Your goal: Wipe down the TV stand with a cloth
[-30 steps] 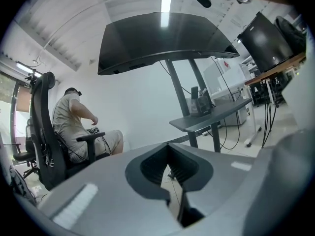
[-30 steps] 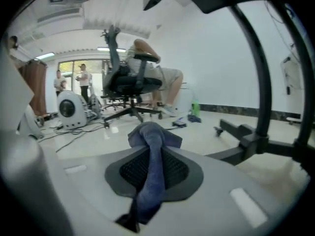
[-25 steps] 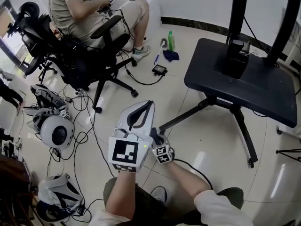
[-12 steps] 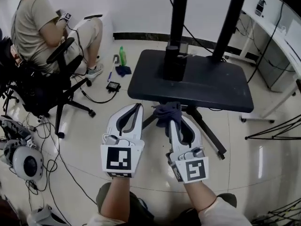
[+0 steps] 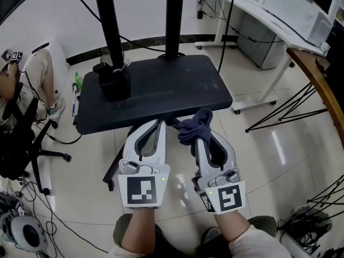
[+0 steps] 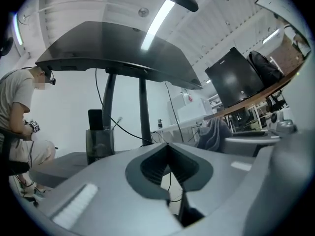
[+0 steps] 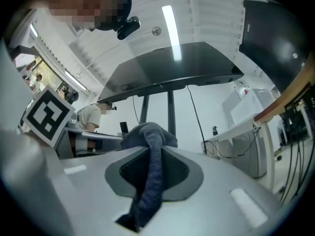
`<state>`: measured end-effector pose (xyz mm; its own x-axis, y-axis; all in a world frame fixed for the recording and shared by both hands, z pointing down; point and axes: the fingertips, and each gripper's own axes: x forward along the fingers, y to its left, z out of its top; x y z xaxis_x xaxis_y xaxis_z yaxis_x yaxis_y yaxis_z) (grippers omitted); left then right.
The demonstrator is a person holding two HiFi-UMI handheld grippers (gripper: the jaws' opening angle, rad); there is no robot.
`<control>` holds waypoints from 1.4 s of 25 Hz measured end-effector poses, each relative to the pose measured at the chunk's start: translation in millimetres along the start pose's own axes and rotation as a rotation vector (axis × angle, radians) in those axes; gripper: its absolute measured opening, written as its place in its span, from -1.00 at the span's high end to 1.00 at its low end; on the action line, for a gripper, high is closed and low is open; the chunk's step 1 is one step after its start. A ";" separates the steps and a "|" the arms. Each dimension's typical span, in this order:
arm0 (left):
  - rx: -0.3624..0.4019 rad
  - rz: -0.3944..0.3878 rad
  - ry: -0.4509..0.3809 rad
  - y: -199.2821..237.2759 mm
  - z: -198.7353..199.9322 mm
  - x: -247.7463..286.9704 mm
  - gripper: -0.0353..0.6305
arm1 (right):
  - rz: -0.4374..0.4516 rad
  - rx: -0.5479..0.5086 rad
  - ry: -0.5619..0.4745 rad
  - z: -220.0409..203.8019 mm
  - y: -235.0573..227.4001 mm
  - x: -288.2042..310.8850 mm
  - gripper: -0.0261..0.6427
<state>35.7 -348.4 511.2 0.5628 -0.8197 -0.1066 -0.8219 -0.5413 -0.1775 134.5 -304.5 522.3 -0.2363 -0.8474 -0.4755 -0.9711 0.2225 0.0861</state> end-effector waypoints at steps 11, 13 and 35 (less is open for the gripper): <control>0.017 0.015 0.002 -7.1 -5.7 5.8 0.59 | -0.039 -0.025 0.218 -222.2 -79.9 121.3 0.75; 0.006 0.012 0.006 -6.5 -6.3 1.1 0.59 | -0.039 -0.047 0.237 -214.1 -84.3 142.0 0.74; 0.006 -0.058 0.033 -4.5 -23.4 9.6 0.59 | -0.212 -0.118 1.011 -566.8 -168.8 -99.2 0.75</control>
<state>42.7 -358.2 533.9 0.6065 -0.7925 -0.0640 -0.7872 -0.5872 -0.1887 303.2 -531.2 1051.1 0.0755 -0.8844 0.4607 -0.9802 0.0190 0.1971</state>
